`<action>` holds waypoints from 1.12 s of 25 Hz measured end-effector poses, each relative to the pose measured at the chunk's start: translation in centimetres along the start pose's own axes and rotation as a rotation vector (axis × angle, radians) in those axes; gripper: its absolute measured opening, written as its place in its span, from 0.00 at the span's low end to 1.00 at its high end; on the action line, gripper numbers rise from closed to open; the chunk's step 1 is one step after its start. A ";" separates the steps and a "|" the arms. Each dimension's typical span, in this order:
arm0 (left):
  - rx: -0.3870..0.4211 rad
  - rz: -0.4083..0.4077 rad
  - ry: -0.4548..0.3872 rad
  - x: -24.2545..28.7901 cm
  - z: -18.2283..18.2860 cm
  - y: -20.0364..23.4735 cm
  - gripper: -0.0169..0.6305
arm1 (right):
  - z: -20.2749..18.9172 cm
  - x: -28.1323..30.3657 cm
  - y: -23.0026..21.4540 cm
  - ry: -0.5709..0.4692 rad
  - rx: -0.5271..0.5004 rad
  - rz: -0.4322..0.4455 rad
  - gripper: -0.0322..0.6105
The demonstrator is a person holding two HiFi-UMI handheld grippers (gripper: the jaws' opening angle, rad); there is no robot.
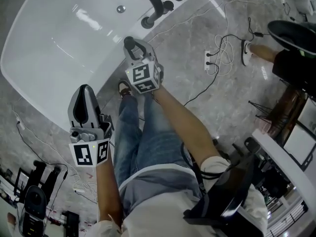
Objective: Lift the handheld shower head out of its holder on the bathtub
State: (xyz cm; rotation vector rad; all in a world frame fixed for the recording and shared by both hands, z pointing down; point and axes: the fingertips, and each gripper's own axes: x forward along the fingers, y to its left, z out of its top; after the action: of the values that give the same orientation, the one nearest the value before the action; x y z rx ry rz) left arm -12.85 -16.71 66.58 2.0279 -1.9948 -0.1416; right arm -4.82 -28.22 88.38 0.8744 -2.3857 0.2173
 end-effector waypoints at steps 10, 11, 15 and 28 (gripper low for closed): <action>0.018 -0.071 -0.046 -6.7 11.4 -1.9 0.05 | 14.3 -16.1 4.3 -0.154 -0.018 -0.019 0.25; 0.019 -0.081 -0.055 -7.8 13.0 -2.3 0.05 | 16.1 -18.4 5.0 -0.168 -0.012 -0.017 0.25; 0.018 -0.125 -0.096 -11.3 19.5 -3.9 0.05 | 23.7 -27.4 7.4 -0.217 -0.006 -0.012 0.25; -0.059 -0.280 -0.258 -21.6 39.1 -9.0 0.05 | 45.3 -53.4 13.4 -0.358 0.001 -0.017 0.25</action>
State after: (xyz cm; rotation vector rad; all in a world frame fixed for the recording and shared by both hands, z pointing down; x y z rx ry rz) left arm -15.59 -0.74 24.04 2.3410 -1.8050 -0.5393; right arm -1.74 -4.32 21.32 1.0034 -2.7045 0.0582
